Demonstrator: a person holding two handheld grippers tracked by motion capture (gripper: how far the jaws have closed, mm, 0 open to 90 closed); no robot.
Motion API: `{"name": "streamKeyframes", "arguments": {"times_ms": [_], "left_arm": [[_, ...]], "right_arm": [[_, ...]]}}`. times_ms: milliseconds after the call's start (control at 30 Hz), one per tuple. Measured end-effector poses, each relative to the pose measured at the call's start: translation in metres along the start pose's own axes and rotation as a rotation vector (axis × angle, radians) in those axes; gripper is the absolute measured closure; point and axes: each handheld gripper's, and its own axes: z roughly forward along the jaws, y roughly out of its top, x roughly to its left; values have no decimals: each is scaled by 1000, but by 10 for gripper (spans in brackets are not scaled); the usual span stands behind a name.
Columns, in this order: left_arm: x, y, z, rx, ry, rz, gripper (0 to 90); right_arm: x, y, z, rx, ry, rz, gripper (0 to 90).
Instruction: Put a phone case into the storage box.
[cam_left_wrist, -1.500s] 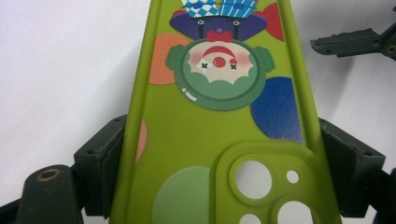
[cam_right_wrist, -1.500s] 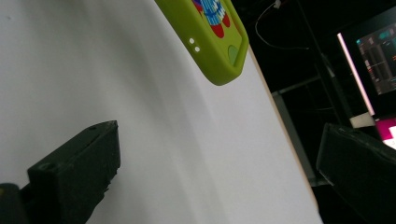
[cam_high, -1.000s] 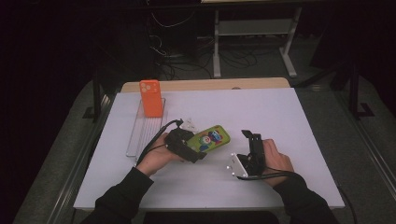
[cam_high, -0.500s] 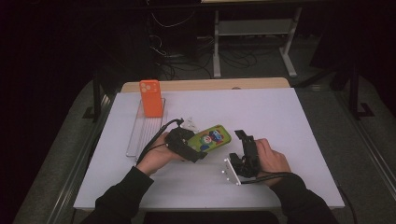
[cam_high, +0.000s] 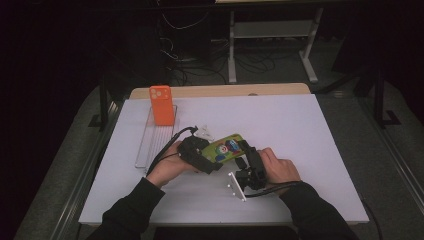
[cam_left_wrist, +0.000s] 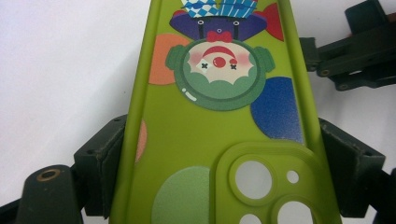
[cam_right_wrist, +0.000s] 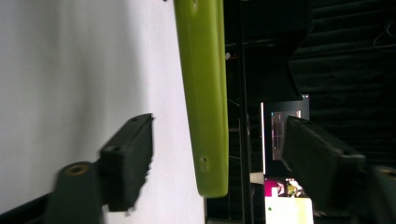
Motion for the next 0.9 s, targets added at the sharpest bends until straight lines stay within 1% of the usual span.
{"name": "streamKeyframes", "arguments": {"times_ms": [33,67,133,167,200,267,367,400,500,533,567,633,733,767,800,833,867,900], "left_arm": [[0,0,0,0,-2,0,156],[-1,0,1,-11,-2,-11,155],[-1,0,1,-10,-5,-11,156],[-1,0,0,2,-3,5,156],[-1,0,0,5,-3,10,156],[-1,0,0,5,-4,11,155],[-1,0,0,10,-5,14,156],[-1,0,0,19,-5,26,156],[-1,0,0,18,-5,25,155],[-1,0,1,19,-6,24,155],[0,0,0,20,-9,26,156],[-1,0,1,9,-11,14,155],[-1,0,2,12,-6,23,154],[0,0,1,17,-3,38,152],[0,0,1,12,-3,38,150],[-2,-1,1,-11,-4,20,146],[-2,-1,0,-16,-1,31,139],[-2,-1,0,-27,14,36,132]], "right_arm": [[0,1,1,4,6,-5,291],[1,2,2,5,28,-5,313],[4,4,5,17,36,-9,365],[5,4,6,16,42,-13,384],[7,4,6,17,37,-20,423],[9,5,7,21,37,-16,468],[11,6,8,18,34,-15,562],[11,7,8,13,30,-18,588],[10,7,9,5,24,-19,676],[10,7,9,-4,14,-21,710],[10,7,9,-4,12,-25,728],[10,7,9,-6,9,-31,746],[11,8,8,2,16,-40,753],[12,9,8,4,15,-40,754],[12,9,8,6,16,-36,756],[11,8,8,7,17,-33,757],[11,8,8,6,15,-25,757],[11,9,7,7,14,-15,758]]}}
